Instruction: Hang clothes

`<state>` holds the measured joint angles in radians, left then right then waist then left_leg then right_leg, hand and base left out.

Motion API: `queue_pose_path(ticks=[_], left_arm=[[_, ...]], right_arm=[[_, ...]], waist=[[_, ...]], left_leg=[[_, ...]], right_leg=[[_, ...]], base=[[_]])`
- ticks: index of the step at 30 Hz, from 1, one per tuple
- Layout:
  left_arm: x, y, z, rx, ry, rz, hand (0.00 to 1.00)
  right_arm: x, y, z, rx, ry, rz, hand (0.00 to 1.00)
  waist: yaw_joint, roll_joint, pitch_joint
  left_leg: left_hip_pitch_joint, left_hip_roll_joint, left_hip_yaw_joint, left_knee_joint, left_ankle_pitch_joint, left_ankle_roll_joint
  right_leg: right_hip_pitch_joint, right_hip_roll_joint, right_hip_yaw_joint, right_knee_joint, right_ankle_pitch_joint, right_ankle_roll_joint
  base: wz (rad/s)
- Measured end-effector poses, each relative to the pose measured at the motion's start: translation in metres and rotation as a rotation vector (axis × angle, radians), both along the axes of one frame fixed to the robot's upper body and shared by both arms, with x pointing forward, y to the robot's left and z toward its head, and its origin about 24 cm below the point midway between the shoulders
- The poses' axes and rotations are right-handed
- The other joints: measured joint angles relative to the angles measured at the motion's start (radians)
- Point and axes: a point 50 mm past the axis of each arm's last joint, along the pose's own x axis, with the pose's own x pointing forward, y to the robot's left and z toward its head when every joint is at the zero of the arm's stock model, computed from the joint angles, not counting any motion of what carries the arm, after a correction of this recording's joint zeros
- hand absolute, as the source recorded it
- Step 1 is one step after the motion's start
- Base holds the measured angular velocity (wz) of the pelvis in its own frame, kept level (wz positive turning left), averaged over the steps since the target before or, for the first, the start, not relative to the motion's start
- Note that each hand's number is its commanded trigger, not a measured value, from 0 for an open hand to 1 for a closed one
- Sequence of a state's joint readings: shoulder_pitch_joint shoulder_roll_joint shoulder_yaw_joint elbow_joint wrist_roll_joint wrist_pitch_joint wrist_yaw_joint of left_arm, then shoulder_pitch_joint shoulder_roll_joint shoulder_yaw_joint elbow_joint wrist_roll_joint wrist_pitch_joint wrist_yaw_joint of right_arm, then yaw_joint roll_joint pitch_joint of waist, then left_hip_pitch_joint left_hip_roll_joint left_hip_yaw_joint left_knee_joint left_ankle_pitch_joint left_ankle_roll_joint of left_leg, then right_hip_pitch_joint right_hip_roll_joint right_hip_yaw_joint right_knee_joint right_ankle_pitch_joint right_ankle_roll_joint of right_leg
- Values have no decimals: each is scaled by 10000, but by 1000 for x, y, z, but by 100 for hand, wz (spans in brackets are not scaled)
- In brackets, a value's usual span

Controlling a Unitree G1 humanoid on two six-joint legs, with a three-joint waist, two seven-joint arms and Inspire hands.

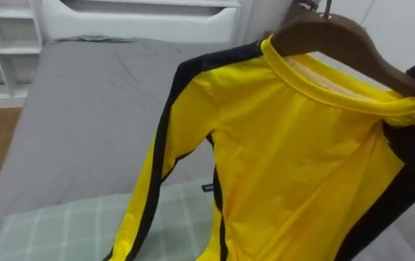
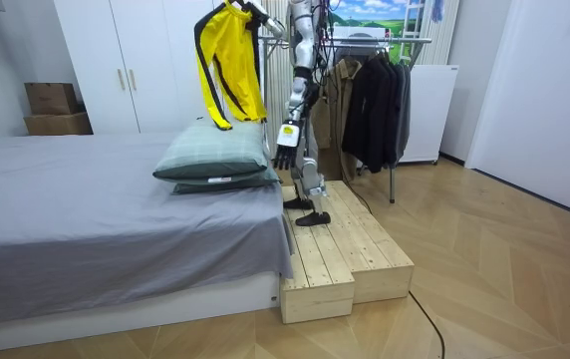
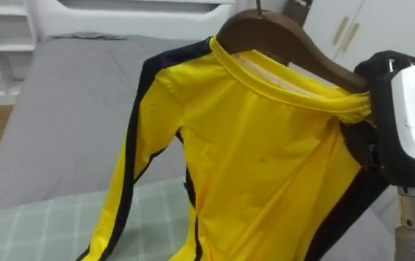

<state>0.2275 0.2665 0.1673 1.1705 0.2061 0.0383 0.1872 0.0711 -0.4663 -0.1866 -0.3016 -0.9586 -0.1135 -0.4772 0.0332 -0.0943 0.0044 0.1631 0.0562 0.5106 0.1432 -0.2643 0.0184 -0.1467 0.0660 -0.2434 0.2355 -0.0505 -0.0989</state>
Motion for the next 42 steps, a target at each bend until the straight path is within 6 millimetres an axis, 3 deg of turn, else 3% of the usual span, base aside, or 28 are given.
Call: queue_pose_path(ticks=[1, 2, 3, 4, 5, 6, 7, 8, 9, 13, 15, 16, 18, 19, 20, 21, 22, 23, 24, 25, 27, 28, 30, 35, 37, 38, 42], left_arm=[[0, 0, 0, 18, -7, 28, 0], [0, 0, 0, 17, 75, 26, 0], [-2, -1, -1, -3, 200, 32, 0], [-1, 0, -1, 18, 255, 75, 0], [-3, 2, 0, 79, 420, 178, 0], [-6, 4, 1, 152, 600, 335, 0], [-7, 5, 1, 156, 665, 432, 0], [-10, 3, 0, 105, 777, 558, 0], [-16, 1, 0, 48, 937, 624, 0], [-24, 8, 3, 227, 1415, 705, 0], [-27, 14, 6, 431, 1674, 754, 0], [-29, 15, 6, 471, 1774, 786, 0], [-35, 16, 7, 645, 2167, 910, 0], [-36, 15, 7, 652, 2291, 932, 0], [-41, 14, 6, 636, 2572, 974, 0], [-43, 13, 6, 618, 2705, 1024, 0], [-46, 13, 7, 604, 2932, 1093, 0], [-47, 12, 6, 582, 3028, 1058, 0], [-45, 9, 5, 527, 3040, 1017, 0], [-45, 8, 4, 490, 3067, 987, 0], [-47, 2, 2, 319, 3228, 1069, 0], [-48, 0, 1, 276, 3327, 1111, 0], [-50, -8, -1, 108, 3535, 1209, 0], [-52, -20, -5, -210, 3727, 1326, 0], [-51, -26, -7, -367, 3706, 1329, 0], [-48, -27, -8, -421, 3657, 1351, 0], [-37, -29, -10, -511, 3441, 1280, 0]], right_arm=[[0, 0, 0, -42, 7, -34, 100], [0, 0, -2, -107, 100, -125, 100], [-1, 0, -4, -106, 188, -188, 100], [-1, 0, -7, -61, 326, -239, 100], [-2, 2, -10, -40, 432, -143, 100], [-1, 5, -11, -49, 507, 9, 100], [-1, 5, -12, -65, 542, 55, 100], [-1, 6, -13, -86, 608, 93, 100], [-1, 6, -14, -97, 686, 114, 100], [0, 6, -14, -4, 846, 87, 100], [3, 10, -16, 304, 1070, 293, 100], [3, 11, -17, 313, 1131, 337, 100], [4, 13, -18, 353, 1289, 398, 100], [5, 15, -19, 409, 1310, 452, 100], [7, 19, -20, 491, 1349, 636, 100], [8, 22, -20, 520, 1387, 747, 100], [9, 27, -22, 636, 1483, 952, 100], [9, 30, -24, 769, 1584, 1059, 100], [11, 32, -25, 829, 1600, 1055, 100], [11, 32, -25, 874, 1607, 1077, 100], [14, 36, -22, 996, 1488, 1216, 100], [16, 39, -20, 1045, 1435, 1304, 100], [23, 50, -12, 1071, 1104, 1673, 100], [26, 60, -12, 1130, 1115, 1923, 100], [27, 60, -11, 1100, 1078, 1931, 100], [27, 60, -11, 1033, 1058, 1833, 100], [27, 63, -14, 1343, 1161, 1724, 100]], waist=[[47, 48, 31], [121, 221, 147], [121, 281, 135], [132, 337, 93], [168, 326, 44], [162, 183, 7], [123, 188, 19], [0, 249, 74], [-47, 350, 73], [-326, 321, 52], [-296, 105, 109], [-294, 45, 97], [-209, 35, 117], [-193, 17, 106], [-173, 24, 112], [-141, 26, 114], [-103, -39, 154], [-20, -103, 197], [18, -120, 229], [14, -119, 229], [70, -117, 231], [66, -121, 228], [26, -75, 219], [27, 145, 158], [-29, 334, 111], [-52, 475, 105], [-224, 413, 119]], left_leg=[[6, 84, 323, 103, -92, -23], [8, 258, 837, 347, -289, -61], [99, 255, 1073, 362, -350, -88], [305, 195, 1526, 341, -469, -172], [447, 171, 1931, 408, -551, -296], [519, 221, 2085, 653, -595, -373], [531, 296, 2093, 783, -589, -383], [533, 483, 1979, 1055, -566, -416], [536, 664, 1870, 1261, -557, -433], [596, 875, 1915, 1348, -448, -624], [538, 1104, 1942, 1884, -396, -715], [488, 1178, 1942, 2113, -392, -721], [101, 1763, 1878, 3763, -339, -801], [-10, 1925, 1796, 4245, -265, -908], [-223, 2141, 1527, 5143, 12, -992], [-358, 2189, 1318, 5538, 258, -957], [-688, 2201, 844, 6131, 722, -794], [-907, 1946, 159, 6151, 623, -617], [-1299, 1745, -398, 6081, 341, -619], [-1538, 1682, -665, 5975, 227, -632], [-2246, 1215, -1679, 4914, 151, -712], [-2353, 1087, -1916, 4511, 152, -712], [-2641, 422, -2832, 2876, 212, -697], [-2742, -425, -4210, 1237, 666, -508], [-2734, -438, -4470, 1083, 963, -496], [-2654, -322, -4449, 1005, 1384, -396], [-2519, -312, -3995, 763, 1299, -279]], right_leg=[[21, -29, -528, -23, 44, 36], [-85, -377, -1480, 728, -430, 196], [-147, -759, -1851, 1347, -756, 233], [-174, -1566, -2045, 2298, -1284, 430], [-101, -2081, -1960, 2515, -1525, 682], [-57, -2079, -1801, 2293, -1539, 869], [-7, -1984, -1723, 2167, -1520, 836], [136, -1699, -1635, 1866, -1362, 692], [353, -1437, -1487, 1443, -1236, 692], [403, -910, -1187, 1073, -1175, 650], [394, -748, -1161, 1057, -1236, 384], [391, -729, -1163, 1078, -1285, 306], [443, -586, -1097, 1120, -1420, 65], [457, -543, -961, 1150, -1445, 24], [502, -485, -583, 1235, -1515, -86], [591, -468, -383, 1262, -1542, -131], [667, -446, 65, 1280, -1551, -224], [645, -435, 540, 1357, -1596, -268], [515, -426, 813, 1421, -1604, -301], [428, -412, 939, 1434, -1593, -319], [170, -274, 1652, 1410, -1554, -331], [95, -238, 1893, 1411, -1524, -334], [-159, 177, 3245, 1345, -1192, -355], [-158, 966, 5554, 862, -497, -253], [-275, 1165, 5903, 719, -320, -131], [-356, 1347, 6009, 668, -231, -63], [-385, 1323, 6263, 376, -27, 155]], base=[[-148], [-95], [-103], [-106], [-122], [-91], [-67], [-51], [-50], [-26], [-49], [-48], [-54], [-66], [-64], [-85], [-88], [-94], [-70], [-65], [-77], [-89], [-90], [-68], [-53], [-36], [-28]])
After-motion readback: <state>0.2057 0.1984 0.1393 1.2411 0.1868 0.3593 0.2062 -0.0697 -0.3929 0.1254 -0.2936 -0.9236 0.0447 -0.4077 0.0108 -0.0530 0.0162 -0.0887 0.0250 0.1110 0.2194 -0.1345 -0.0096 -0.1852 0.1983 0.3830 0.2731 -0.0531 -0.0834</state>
